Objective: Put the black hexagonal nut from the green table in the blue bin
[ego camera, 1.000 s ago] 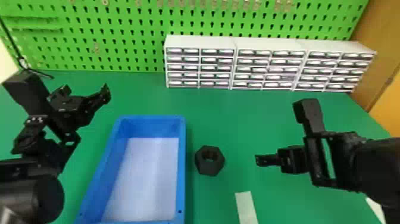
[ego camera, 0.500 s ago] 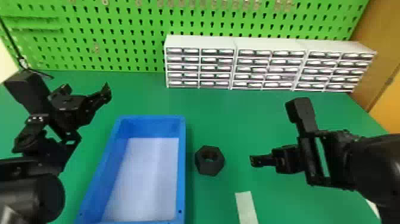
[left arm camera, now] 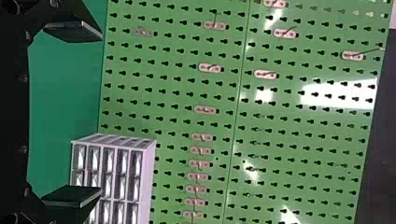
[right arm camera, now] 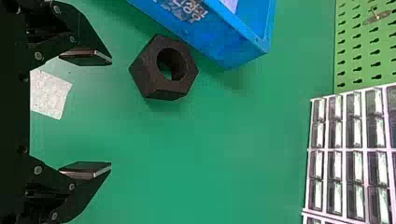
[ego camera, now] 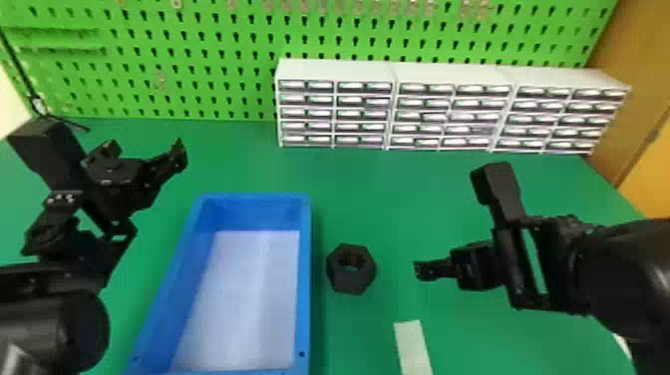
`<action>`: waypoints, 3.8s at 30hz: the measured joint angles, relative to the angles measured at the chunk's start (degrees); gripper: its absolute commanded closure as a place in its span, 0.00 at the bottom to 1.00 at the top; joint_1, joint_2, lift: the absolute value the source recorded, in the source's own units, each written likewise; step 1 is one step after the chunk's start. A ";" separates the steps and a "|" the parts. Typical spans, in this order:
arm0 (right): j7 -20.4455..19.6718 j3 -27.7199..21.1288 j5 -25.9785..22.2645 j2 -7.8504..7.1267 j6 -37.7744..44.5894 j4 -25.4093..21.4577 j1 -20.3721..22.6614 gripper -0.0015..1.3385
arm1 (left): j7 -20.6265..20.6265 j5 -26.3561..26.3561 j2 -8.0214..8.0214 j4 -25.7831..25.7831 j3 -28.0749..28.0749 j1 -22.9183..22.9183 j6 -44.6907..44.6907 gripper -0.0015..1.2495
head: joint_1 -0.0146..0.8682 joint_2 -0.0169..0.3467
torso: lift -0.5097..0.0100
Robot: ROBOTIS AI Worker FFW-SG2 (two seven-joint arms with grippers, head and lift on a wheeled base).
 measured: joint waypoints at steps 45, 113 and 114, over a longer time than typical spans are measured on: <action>0.00 2.77 -2.21 -1.69 0.00 1.41 -1.77 0.35 | -0.01 0.04 0.00 0.26 -0.10 -0.21 0.00 0.10 | 0.80 0.07 | 0.79; 0.00 6.10 3.36 2.74 -4.42 12.78 -6.47 0.35 | -0.02 -0.10 0.00 0.69 -0.62 -0.54 0.00 0.10 | 0.80 0.07 | 0.79; 0.00 6.18 3.39 2.83 -5.01 13.36 -6.58 0.35 | -0.03 -0.10 0.00 0.69 -0.62 -0.54 0.00 0.10 | 0.80 0.07 | 0.79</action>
